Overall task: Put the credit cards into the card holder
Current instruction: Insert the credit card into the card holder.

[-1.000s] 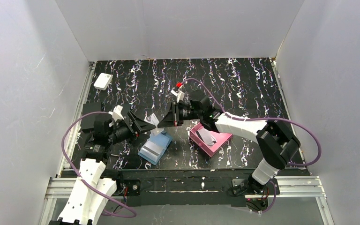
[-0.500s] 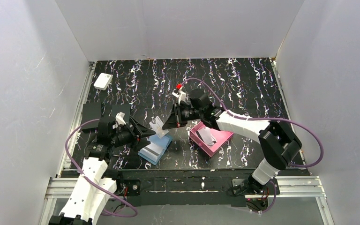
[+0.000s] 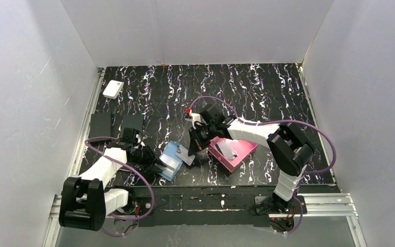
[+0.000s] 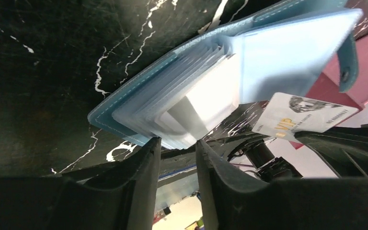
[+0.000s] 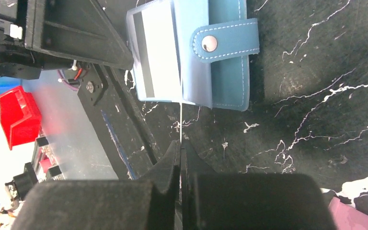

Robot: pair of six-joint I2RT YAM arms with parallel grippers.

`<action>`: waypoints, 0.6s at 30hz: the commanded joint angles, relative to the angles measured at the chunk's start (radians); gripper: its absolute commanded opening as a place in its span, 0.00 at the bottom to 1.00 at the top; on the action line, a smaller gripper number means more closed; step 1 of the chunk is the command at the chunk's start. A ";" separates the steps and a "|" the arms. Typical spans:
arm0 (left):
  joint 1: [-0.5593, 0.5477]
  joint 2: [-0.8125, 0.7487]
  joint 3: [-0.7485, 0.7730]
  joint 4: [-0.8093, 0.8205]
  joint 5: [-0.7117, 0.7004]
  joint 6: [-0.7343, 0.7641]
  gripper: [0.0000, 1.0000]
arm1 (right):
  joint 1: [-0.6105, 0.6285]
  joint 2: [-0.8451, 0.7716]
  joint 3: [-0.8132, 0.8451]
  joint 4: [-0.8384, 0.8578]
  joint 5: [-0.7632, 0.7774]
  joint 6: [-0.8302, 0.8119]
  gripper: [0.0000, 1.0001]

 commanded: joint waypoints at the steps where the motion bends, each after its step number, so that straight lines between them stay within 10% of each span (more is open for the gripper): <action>1: -0.001 -0.076 0.054 -0.021 0.047 0.010 0.39 | -0.019 -0.004 0.043 -0.003 -0.046 -0.002 0.01; 6: -0.003 -0.255 0.070 0.127 0.173 -0.073 0.67 | -0.056 -0.078 -0.062 0.422 -0.180 0.354 0.01; 18: -0.012 -0.487 0.098 0.365 0.211 -0.336 0.69 | -0.061 -0.147 -0.231 1.281 -0.148 1.081 0.01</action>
